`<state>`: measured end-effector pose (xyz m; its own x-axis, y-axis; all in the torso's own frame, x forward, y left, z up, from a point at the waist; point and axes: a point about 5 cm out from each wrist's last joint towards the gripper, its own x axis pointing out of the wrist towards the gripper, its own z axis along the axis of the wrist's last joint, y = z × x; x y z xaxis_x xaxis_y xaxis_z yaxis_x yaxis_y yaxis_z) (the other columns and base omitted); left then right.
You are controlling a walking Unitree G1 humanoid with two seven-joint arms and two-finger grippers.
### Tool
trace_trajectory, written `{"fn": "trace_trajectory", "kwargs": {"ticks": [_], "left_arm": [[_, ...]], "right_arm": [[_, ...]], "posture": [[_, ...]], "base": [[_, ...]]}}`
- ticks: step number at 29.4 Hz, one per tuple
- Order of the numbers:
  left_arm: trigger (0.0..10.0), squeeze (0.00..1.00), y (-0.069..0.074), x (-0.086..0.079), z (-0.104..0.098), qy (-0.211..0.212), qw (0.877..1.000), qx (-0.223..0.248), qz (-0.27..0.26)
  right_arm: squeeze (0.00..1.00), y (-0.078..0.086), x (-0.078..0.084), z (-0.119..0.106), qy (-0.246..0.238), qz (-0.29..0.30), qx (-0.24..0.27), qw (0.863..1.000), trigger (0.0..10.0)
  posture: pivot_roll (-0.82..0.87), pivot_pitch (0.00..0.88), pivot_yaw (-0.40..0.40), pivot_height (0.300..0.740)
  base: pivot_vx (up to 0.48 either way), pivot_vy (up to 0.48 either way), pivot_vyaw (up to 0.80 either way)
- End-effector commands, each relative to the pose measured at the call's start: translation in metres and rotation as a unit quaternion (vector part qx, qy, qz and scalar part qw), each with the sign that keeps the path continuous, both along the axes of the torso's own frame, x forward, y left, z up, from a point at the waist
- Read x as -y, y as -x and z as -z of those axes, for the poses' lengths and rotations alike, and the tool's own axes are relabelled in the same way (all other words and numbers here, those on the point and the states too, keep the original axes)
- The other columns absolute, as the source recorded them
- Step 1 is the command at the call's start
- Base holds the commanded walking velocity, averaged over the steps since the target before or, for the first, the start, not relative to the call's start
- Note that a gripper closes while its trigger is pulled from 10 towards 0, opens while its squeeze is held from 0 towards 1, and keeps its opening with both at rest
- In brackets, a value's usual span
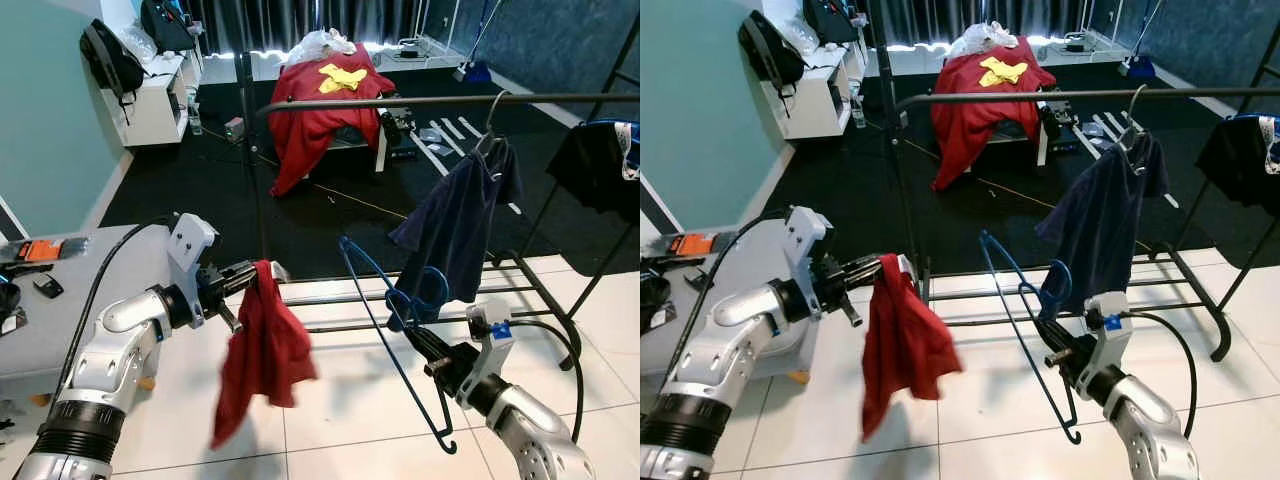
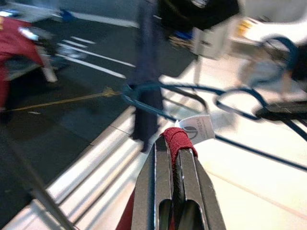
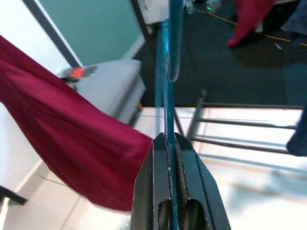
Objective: Hang hanger
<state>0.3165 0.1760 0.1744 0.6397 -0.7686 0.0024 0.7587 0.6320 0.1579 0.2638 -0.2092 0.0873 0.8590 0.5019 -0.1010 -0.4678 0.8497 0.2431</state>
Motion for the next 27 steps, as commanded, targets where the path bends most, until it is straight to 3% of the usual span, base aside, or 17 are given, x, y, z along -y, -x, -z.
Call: {"fn": "trace_trajectory", "kwargs": {"ticks": [1,11,12,14,16,17,18,20,21,22,23,27], "left_arm": [[10.0,0.0,0.001,-0.003,-0.005,-0.023,1.0,0.001,0.021],[10.0,0.0,0.001,-0.002,-0.006,-0.026,0.999,-0.004,0.036],[10.0,0.0,-0.003,-0.005,-0.001,-0.061,0.998,-0.011,0.007],[10.0,0.0,-0.003,-0.005,-0.001,-0.061,0.998,-0.011,0.007],[10.0,0.0,-0.023,-0.023,0.009,-0.138,0.981,-0.036,-0.135],[10.0,0.0,-0.023,-0.023,0.009,-0.138,0.981,-0.036,-0.135],[10.0,0.0,-0.031,-0.032,0.009,-0.14,0.968,-0.043,-0.202],[10.0,0.0,-0.031,-0.032,0.009,-0.14,0.968,-0.043,-0.202],[10.0,0.0,-0.037,-0.038,0.004,-0.113,0.957,-0.049,-0.262],[10.0,0.0,-0.037,-0.038,0.004,-0.113,0.957,-0.049,-0.262],[10.0,0.0,-0.042,-0.043,-0.001,-0.084,0.946,-0.054,-0.307],[10.0,0.0,-0.043,-0.045,-0.005,-0.064,0.94,-0.057,-0.33]], "right_arm": [[0.0,0.005,-0.004,-0.002,-0.017,-0.02,0.005,1.0,10.0],[0.0,0.012,-0.014,-0.008,-0.041,-0.077,0.016,0.996,10.0],[0.0,0.014,-0.015,-0.009,-0.045,-0.088,0.018,0.995,10.0],[0.0,0.014,-0.015,-0.009,-0.045,-0.088,0.018,0.995,10.0],[0.0,0.016,-0.018,-0.01,-0.043,-0.112,0.018,0.993,10.0],[0.0,0.016,-0.018,-0.01,-0.043,-0.112,0.018,0.993,10.0],[0.0,0.017,-0.02,-0.009,-0.041,-0.123,0.015,0.991,10.0],[0.0,0.017,-0.02,-0.009,-0.041,-0.123,0.015,0.991,10.0],[0.0,0.018,-0.022,-0.008,-0.032,-0.134,0.008,0.99,10.0],[0.0,0.018,-0.022,-0.008,-0.032,-0.134,0.008,0.99,10.0],[0.0,0.019,-0.024,-0.006,-0.025,-0.142,0.003,0.99,10.0],[0.0,0.02,-0.025,-0.005,-0.019,-0.15,-0.001,0.989,10.0]], "posture": [[0.08,0.043,0.071,0.74],[0.08,0.041,0.071,0.74],[0.08,0.04,0.069,0.74],[0.08,0.04,0.069,0.74],[0.08,0.037,0.068,0.74],[0.08,0.037,0.068,0.74],[0.08,0.037,0.068,0.74],[0.08,0.037,0.068,0.74],[0.08,0.035,0.068,0.74],[0.08,0.035,0.068,0.74],[0.08,0.031,0.068,0.74],[0.08,0.027,0.07,0.74]], "base": [[0.0,0.0,0.0],[0.0,0.0,0.0],[0.0,0.0,0.0],[0.0,0.0,0.0],[0.0,0.0,0.0],[0.0,0.0,0.0],[0.0,0.0,0.0],[0.0,0.0,0.0],[0.0,0.0,0.0],[0.0,0.0,0.0],[0.0,0.0,0.0],[0.0,0.0,0.0]]}}
